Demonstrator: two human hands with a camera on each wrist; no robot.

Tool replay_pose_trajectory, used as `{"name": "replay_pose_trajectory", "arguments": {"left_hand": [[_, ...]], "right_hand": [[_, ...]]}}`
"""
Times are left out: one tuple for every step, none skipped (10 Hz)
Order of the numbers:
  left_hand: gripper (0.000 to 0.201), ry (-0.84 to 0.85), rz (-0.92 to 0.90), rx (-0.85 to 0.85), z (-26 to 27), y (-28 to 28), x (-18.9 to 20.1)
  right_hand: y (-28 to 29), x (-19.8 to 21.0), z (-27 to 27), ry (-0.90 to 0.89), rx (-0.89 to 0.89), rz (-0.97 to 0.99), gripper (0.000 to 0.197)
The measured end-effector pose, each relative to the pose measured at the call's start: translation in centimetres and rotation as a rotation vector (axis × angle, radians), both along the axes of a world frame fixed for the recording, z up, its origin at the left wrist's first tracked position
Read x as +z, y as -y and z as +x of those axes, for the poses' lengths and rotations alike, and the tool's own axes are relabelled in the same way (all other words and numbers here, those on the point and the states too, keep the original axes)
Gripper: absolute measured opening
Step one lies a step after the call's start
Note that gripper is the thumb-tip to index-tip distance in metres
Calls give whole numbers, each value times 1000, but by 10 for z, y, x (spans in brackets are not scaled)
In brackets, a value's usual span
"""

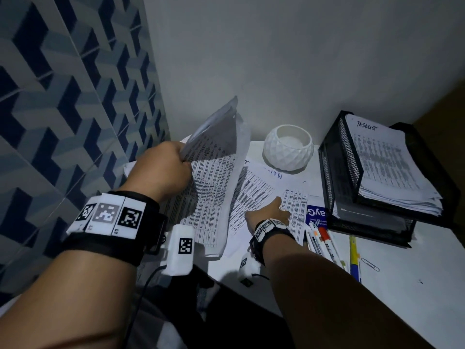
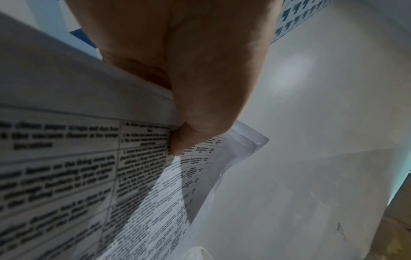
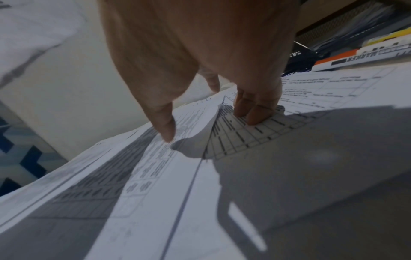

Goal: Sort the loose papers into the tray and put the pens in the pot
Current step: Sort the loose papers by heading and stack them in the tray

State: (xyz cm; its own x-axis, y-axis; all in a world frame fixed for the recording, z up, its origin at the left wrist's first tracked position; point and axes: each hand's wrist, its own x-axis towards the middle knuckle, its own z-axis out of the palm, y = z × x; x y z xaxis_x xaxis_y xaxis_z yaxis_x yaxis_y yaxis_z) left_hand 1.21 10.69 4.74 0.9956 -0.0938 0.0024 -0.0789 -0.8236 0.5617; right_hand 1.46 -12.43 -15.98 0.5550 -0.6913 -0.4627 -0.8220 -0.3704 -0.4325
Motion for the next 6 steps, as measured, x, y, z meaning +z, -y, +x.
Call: {"name": "replay_pose_trajectory", "arguments": {"left_hand": [[21, 15, 6, 21, 1, -4, -2], [18, 9, -2, 43, 3, -8, -4], [18, -1, -3, 40, 5, -7, -5], [19, -2, 0, 35, 8, -7, -6], [18, 6, -12, 35, 9, -7, -6], [15, 8, -21, 29, 9, -9, -5]], "right_hand": [[-10, 4, 2, -51, 71, -7, 128], [-16, 4, 6, -44, 95, 24, 117], [-18, 2, 8, 114, 116, 96, 92], [-19, 4, 7, 37, 102, 57, 105], [-24, 6, 8, 35, 131, 32, 103], [-28, 8, 1, 172, 56, 139, 99]]}}
